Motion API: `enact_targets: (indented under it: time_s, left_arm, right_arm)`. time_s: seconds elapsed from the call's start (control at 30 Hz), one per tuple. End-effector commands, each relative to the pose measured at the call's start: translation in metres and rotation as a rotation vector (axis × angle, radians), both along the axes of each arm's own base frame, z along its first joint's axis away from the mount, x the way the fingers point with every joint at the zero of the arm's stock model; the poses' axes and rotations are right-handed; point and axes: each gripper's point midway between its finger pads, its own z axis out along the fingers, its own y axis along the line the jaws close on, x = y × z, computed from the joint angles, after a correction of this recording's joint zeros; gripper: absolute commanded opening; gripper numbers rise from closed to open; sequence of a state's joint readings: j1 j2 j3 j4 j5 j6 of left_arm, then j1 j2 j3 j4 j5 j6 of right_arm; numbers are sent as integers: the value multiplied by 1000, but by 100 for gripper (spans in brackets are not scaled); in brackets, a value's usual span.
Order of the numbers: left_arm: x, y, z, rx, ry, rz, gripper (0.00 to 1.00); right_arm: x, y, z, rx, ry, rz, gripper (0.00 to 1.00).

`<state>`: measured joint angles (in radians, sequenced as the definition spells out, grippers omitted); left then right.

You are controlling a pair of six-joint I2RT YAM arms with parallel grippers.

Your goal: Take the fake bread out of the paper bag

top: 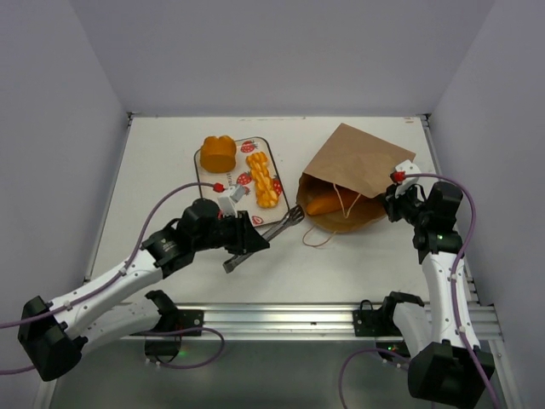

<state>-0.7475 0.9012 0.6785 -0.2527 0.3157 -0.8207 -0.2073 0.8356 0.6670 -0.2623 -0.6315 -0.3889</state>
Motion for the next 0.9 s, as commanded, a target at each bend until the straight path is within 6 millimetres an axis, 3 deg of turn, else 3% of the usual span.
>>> enact_targets:
  time_s: [0.0, 0.27, 0.47, 0.7, 0.87]
  left_arm:
    - [8, -1, -6, 92, -76, -4, 33]
    - [8, -25, 4, 191, -171, -82, 33]
    - [6, -46, -7, 344, -294, -168, 34]
    - [41, -45, -18, 580, -480, -138, 35]
    - [59, -52, -8, 645, -614, -137, 35]
  right_arm:
    - [2, -1, 7, -15, -33, 10, 0]
    - [3, -1, 5, -14, -28, 12, 0]
    - [2, -1, 6, -15, -29, 14, 0]
    - [1, -1, 7, -15, -32, 14, 0]
    - [1, -2, 6, -13, -30, 14, 0]
